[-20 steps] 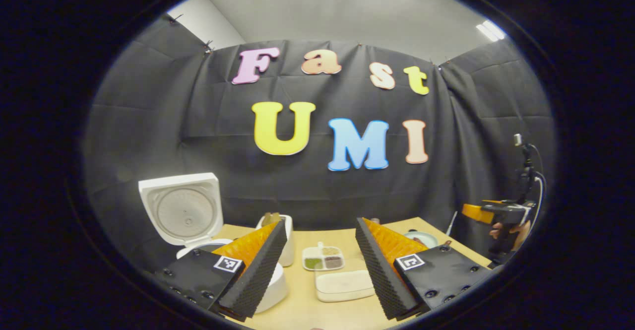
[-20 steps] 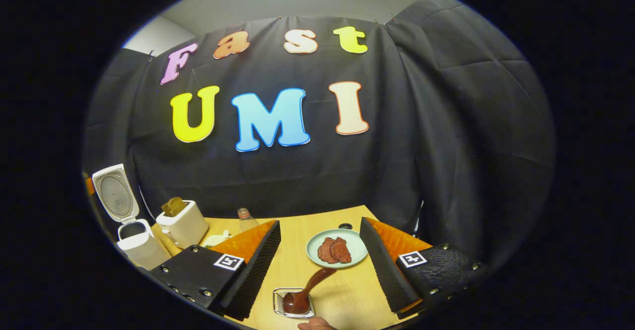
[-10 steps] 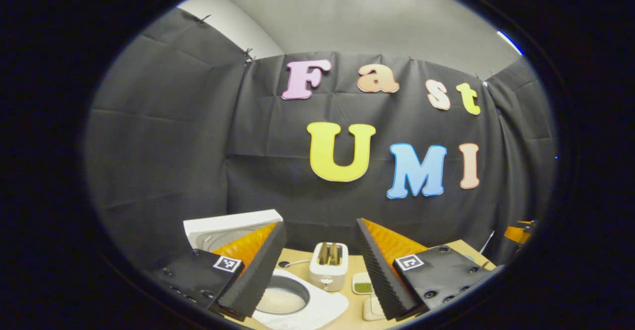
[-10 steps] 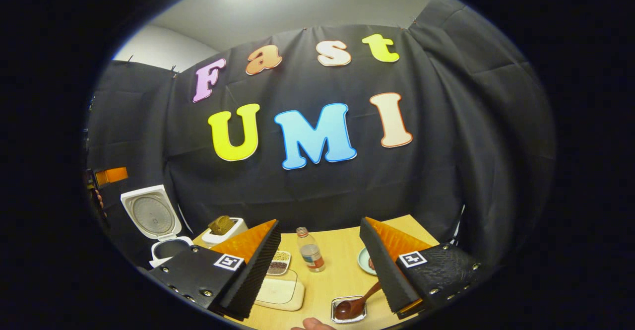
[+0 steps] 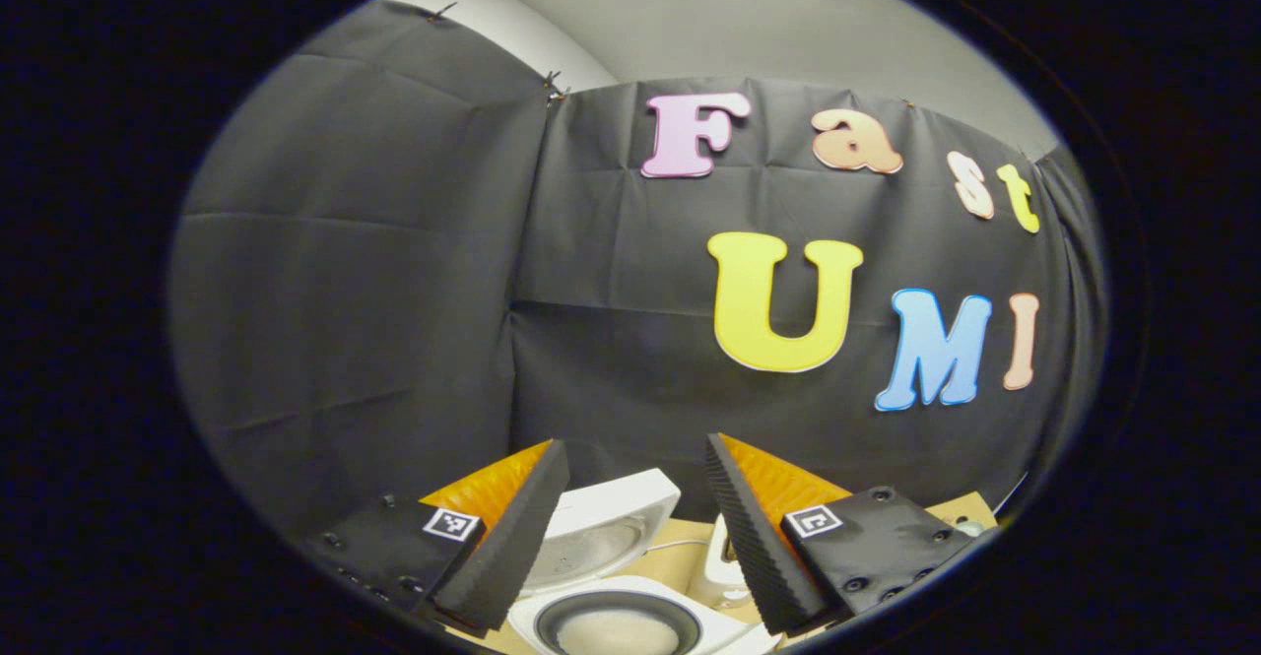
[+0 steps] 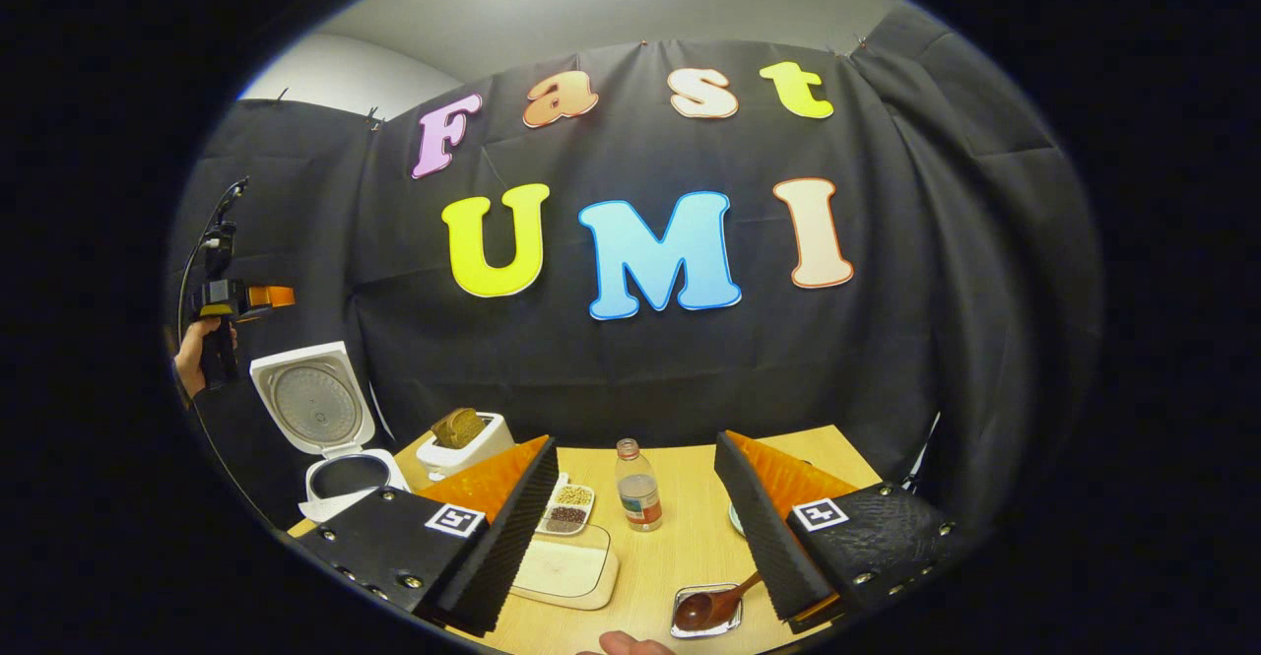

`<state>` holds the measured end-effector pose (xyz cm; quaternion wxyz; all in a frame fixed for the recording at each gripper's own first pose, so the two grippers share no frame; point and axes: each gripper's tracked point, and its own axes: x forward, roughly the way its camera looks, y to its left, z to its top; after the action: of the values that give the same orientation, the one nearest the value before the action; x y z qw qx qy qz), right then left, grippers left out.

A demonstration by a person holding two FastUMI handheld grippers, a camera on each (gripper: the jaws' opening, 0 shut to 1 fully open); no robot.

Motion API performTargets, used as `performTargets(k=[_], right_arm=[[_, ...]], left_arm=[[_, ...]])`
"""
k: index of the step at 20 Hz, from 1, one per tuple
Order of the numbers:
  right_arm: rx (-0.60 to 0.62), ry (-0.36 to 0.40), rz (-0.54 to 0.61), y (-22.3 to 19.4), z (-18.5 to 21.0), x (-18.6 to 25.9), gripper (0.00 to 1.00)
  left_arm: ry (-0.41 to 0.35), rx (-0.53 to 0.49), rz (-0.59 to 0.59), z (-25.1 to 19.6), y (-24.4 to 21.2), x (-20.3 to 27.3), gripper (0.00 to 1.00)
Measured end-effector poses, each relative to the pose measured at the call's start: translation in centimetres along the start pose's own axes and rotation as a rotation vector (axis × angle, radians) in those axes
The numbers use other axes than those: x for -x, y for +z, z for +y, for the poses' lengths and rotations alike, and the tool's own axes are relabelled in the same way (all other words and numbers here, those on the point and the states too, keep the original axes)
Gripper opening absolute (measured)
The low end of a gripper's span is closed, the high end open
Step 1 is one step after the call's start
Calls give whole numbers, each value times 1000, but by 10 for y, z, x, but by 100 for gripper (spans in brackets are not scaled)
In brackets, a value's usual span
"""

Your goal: Close the left gripper, press the button to open the rice cooker; take a wooden spoon from the chopstick holder with the right hand, scoop a spoonful of rice and pour it into the rice cooker, then put the wooden spoon back into the chopstick holder.

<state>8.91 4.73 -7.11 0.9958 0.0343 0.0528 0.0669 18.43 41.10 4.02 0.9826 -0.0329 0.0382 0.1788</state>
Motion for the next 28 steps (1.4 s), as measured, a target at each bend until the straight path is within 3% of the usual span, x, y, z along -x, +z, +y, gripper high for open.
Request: performTargets(k=[7, 13, 19, 20, 21, 23, 26, 28], right_arm=[[10, -60, 57, -12, -8, -9, 97], [-11, -23, 37, -1, 12, -16, 98], [-20, 32, -10, 21, 30, -12, 98], [-24, 42, -20, 26, 32, -11, 93], [-21, 49, -30, 30, 34, -9, 98], [-9, 61, -44, 34, 35, -2, 98], [1, 80, -34, 33, 36, 5, 98], [2, 85, -20, 30, 33, 8, 98]], left_arm=[[99, 16, 78, 48, -45, -87, 97], [177, -31, 146, 72, -82, -115, 97], [182, -32, 159, 52, -90, -85, 98], [185, -39, 148, 46, -91, -76, 97], [181, -45, 137, 39, -94, -66, 97], [186, -57, 108, 26, -101, -41, 96], [159, -93, 53, 2, -124, -4, 92], [145, -92, 88, -10, -152, 8, 95]])
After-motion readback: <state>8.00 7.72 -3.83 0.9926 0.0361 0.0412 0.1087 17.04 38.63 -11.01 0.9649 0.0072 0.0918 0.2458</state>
